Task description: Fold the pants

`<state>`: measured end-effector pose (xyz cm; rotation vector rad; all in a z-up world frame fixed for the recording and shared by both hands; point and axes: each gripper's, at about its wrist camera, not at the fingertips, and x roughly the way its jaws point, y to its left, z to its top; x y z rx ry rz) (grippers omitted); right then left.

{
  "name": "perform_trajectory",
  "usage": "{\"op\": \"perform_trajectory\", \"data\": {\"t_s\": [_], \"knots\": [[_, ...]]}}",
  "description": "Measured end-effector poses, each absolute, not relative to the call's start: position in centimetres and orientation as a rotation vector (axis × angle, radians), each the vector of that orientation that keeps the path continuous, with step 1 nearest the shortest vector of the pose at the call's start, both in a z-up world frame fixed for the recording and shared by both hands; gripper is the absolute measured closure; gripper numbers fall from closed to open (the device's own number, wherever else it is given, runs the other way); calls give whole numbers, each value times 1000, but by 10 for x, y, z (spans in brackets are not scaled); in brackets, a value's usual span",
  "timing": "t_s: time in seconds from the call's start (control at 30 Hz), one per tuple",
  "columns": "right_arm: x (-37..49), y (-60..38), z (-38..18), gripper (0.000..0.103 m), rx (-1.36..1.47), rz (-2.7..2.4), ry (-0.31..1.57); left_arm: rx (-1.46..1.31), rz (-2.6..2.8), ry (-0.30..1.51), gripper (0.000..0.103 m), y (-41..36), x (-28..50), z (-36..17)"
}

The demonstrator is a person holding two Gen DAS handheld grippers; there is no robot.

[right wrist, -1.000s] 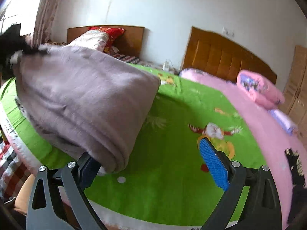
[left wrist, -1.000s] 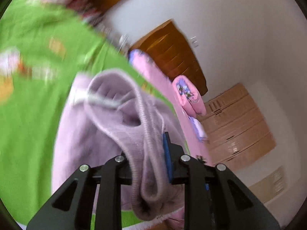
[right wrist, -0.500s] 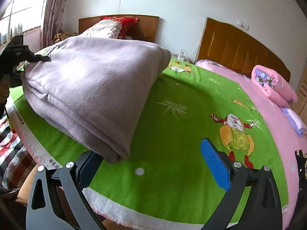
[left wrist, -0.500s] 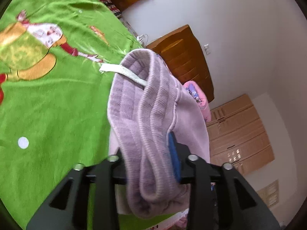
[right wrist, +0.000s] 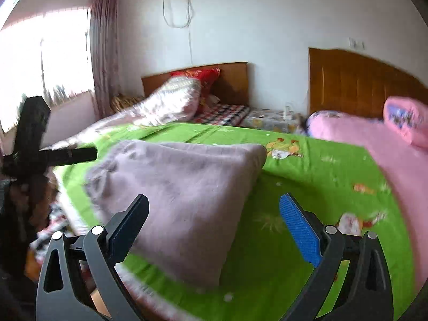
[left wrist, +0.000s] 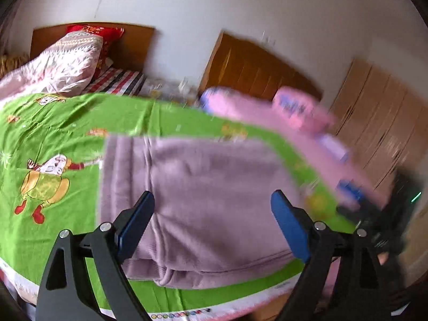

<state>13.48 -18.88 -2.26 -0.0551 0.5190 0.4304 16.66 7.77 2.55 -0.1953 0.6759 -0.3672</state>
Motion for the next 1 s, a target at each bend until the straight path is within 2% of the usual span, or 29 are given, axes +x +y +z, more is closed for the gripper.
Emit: {"op": "perform_trajectory", "data": {"t_s": [0.17, 0.23, 0.33, 0.43, 0.53, 0.63, 0.87, 1.0], "knots": [[145, -159, -79, 8, -245, 411, 678, -76, -351, 732, 14, 60, 164, -19], [146, -174, -88, 8, -118, 441, 701, -64, -365, 723, 14, 68, 163, -31], [153, -187, -80, 8, -21, 508, 782, -59, -346, 737, 14, 70, 162, -29], [151, -205, -49, 8, 35, 599, 724, -111, -425, 681, 14, 60, 150, -1], [175, -244, -23, 7, 306, 710, 682, -122, -538, 650, 14, 34, 139, 9], [231, -261, -24, 6, 533, 861, 717, -53, -611, 642, 14, -9, 135, 1], [326, -236, -39, 6, 689, 885, 911, 121, -608, 727, 14, -62, 149, -43], [350, -199, -49, 5, 571, 796, 1038, 52, -639, 746, 14, -52, 149, -56]]}}
